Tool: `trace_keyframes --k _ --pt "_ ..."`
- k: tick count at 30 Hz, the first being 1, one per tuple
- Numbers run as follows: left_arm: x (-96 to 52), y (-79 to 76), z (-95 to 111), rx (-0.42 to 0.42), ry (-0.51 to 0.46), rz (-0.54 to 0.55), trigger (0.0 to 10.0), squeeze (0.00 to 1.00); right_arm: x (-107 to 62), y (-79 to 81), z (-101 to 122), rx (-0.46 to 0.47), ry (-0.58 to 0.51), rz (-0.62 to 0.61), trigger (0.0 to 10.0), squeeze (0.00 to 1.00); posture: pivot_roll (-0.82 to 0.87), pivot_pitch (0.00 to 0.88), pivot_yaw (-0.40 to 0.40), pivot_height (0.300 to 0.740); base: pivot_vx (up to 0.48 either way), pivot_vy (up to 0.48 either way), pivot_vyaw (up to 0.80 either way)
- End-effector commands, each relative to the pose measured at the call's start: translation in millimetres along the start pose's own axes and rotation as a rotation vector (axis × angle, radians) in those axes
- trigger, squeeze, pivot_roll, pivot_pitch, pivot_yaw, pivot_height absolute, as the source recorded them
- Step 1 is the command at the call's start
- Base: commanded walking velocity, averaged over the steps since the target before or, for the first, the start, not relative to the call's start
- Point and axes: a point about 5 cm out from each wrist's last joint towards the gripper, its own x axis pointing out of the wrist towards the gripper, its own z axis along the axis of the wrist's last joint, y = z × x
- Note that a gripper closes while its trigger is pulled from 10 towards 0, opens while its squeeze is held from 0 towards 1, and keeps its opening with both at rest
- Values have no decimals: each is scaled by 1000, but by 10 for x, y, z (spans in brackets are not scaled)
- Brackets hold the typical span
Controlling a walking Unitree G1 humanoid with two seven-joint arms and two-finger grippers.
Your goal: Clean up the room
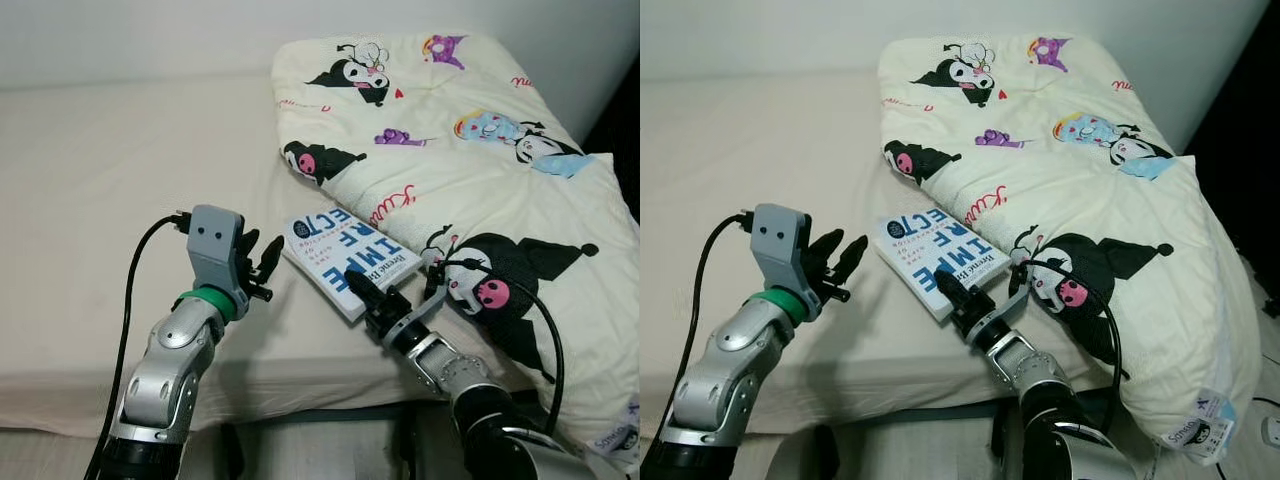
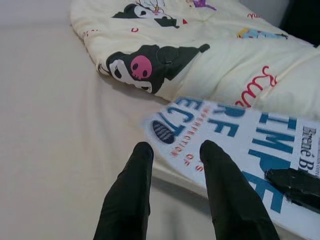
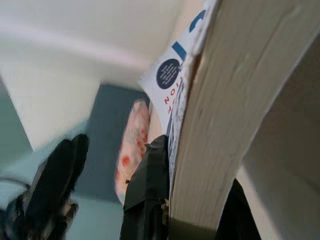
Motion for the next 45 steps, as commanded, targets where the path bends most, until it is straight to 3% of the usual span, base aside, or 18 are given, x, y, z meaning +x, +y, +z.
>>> trace_keyframes --k 1,3,4,5,7,8,9,11,12,14,21,24,25,26,30,36,45 --pt "-4 8 -58 -1 15 7 10000 0 22 83 -20 -84 50 72 0 0 -39 111 123 532 0 0 0" --pt "15 -6 -49 -9 5 7 10000 0 -29 167 3 -309 142 95 0 0 -54 102 119 532 0 0 0" --pt "15 -6 -49 -9 5 7 10000 0 -29 167 3 -309 142 95 0 0 -54 102 119 532 0 0 0" --pt "30 -1 -38 -14 -4 16 10000 0 -60 225 39 -451 173 92 0 0 -74 96 109 532 0 0 0" --pt "35 5 -33 -15 -9 23 10000 0 -71 243 68 -498 171 83 0 0 -74 96 109 532 0 0 0" --pt "36 86 32 -27 -33 69 10000 0 -133 293 275 -753 119 -32 10000 0 -92 87 95 532 0 0 0" --pt "36 86 32 -27 -33 69 10000 0 -133 293 275 -753 119 -32 10000 0 -92 87 95 532 0 0 0" --pt "27 164 90 -36 -53 111 10000 0 -189 333 427 -893 49 -111 10000 0 -92 87 95 532 0 0 0" --pt "27 164 90 -36 -53 111 10000 0 -189 333 427 -893 49 -111 10000 0 -92 87 95 532 0 0 0" --pt "-4 358 241 -48 -104 204 10000 0 -367 376 619 -998 -126 -249 10000 0 -109 76 80 532 0 0 0" --pt "-45 578 349 -29 -133 295 10000 0 -511 530 689 -1151 -269 -320 10000 0 -127 63 86 532 0 0 0" --pt "-54 548 294 -26 -119 285 10000 0 -468 679 681 -1275 -307 -317 10000 0 -132 57 85 532 0 0 0" --pt "-54 548 294 -26 -119 285 10000 0 -468 679 681 -1275 -307 -317 10000 0 -132 57 85 532 0 0 0" --pt "-43 478 274 -39 -118 273 10000 0 -405 743 691 -1355 -309 -308 10000 0 -130 53 80 532 0 0 0" --pt "-24 370 274 -59 -123 254 10000 0 -322 824 682 -1442 -318 -293 10000 0 -126 48 73 532 0 0 0" --pt "-16 254 260 -72 -123 234 10000 0 -275 869 696 -1452 -342 -280 10000 0 -115 47 62 547 0 0 0" --pt "-6 225 191 -43 -88 232 10000 0 -312 832 674 -1457 -375 -327 10000 0 -118 46 70 576 0 0 0"
